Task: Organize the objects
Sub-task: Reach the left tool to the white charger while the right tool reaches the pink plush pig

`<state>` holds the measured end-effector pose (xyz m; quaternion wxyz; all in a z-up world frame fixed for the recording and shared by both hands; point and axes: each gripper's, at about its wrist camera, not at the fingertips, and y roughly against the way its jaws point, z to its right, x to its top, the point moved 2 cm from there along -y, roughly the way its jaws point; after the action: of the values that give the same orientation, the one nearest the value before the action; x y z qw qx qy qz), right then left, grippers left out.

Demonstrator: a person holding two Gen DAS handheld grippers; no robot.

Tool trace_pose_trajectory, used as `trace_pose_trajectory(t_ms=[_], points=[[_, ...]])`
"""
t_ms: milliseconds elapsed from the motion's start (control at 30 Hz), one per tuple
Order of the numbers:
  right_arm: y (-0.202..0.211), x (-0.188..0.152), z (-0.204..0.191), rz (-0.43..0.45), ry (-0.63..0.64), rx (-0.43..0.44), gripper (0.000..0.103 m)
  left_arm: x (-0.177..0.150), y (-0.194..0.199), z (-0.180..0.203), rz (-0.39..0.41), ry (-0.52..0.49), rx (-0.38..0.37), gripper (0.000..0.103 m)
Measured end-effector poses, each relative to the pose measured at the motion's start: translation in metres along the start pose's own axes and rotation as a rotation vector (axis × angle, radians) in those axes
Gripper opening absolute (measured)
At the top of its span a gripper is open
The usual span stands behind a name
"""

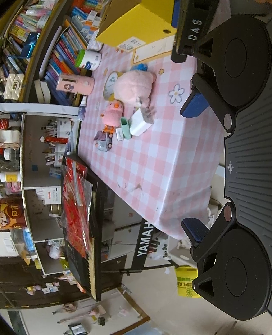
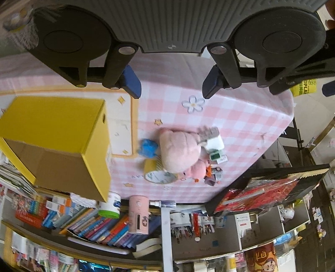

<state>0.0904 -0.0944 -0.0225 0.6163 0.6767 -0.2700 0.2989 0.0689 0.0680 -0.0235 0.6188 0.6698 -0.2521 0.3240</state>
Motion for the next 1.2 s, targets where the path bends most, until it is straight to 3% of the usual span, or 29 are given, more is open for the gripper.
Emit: trace_pose_trajectory(t_ms=[567,767,1200], points=[[-0.077,0.058,0.004,-0.047,0.003,0.050,0.063,0.037,-0.059,0.010,-0.045,0.021,0.023,0.099],[-0.107,0.081,0.004,-0.067,0.002,0.070,0.073,0.046,-0.078,0.018,-0.073,0.000,0.007,0.099],[-0.164,0.105,0.001,-0.162,0.026,0.118,0.074,0.064,-0.110,0.037,-0.099,-0.048,-0.022,0.099]])
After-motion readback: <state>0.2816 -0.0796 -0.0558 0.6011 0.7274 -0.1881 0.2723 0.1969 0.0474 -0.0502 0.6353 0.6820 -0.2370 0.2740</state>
